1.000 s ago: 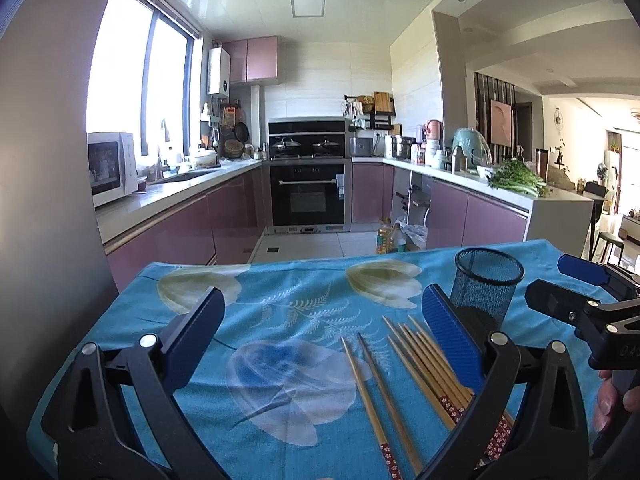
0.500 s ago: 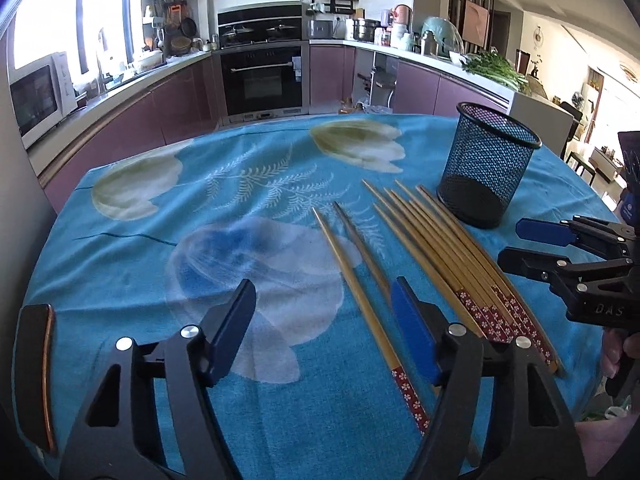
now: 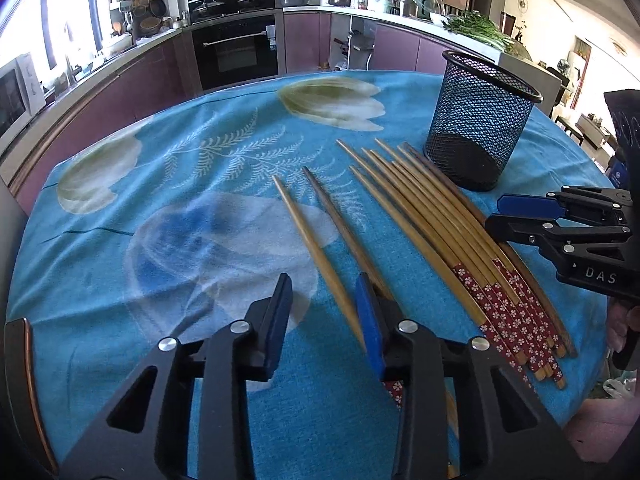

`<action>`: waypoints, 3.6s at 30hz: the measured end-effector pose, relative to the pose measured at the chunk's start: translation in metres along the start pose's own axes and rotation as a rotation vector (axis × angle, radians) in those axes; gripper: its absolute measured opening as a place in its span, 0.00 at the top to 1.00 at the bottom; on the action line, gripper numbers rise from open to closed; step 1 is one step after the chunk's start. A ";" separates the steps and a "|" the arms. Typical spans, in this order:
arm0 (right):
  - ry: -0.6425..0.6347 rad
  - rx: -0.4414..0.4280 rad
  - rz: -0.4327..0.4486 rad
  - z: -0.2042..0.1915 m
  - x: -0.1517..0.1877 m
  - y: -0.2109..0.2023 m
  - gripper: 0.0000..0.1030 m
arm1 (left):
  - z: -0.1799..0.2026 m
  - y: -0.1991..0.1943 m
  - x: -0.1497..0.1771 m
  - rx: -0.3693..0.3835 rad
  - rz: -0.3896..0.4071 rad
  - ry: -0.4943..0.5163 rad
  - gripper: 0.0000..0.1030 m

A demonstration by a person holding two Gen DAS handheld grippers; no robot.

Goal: Organize utensils
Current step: 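Lower the left gripper onto one chopstick and close while the right gripper grasps another, then lift the left gripper's chopstick into the mesh cup while the right gripper inserts its own, then open the left gripper to drop its chopstick while the right gripper releases its own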

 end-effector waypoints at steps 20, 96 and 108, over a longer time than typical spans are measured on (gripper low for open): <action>0.041 -0.108 0.049 0.001 -0.010 -0.011 0.94 | -0.006 -0.008 -0.013 0.054 0.014 -0.104 0.93; -0.001 -0.145 0.344 0.039 -0.072 -0.113 0.69 | 0.041 -0.118 -0.101 0.119 0.333 0.078 0.57; -0.073 -0.174 0.129 -0.003 -0.010 -0.053 0.65 | 0.005 -0.052 -0.016 0.086 0.108 -0.014 0.53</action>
Point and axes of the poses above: each gripper's, at about its wrist camera, not at the fingertips, and y roughly the way its jaws point, z to its right, x to its underside, the point moved 3 cm from there along y, roughly the way its jaws point, and after that the axes turned 9 degrees about -z, right-handed, at the moved point
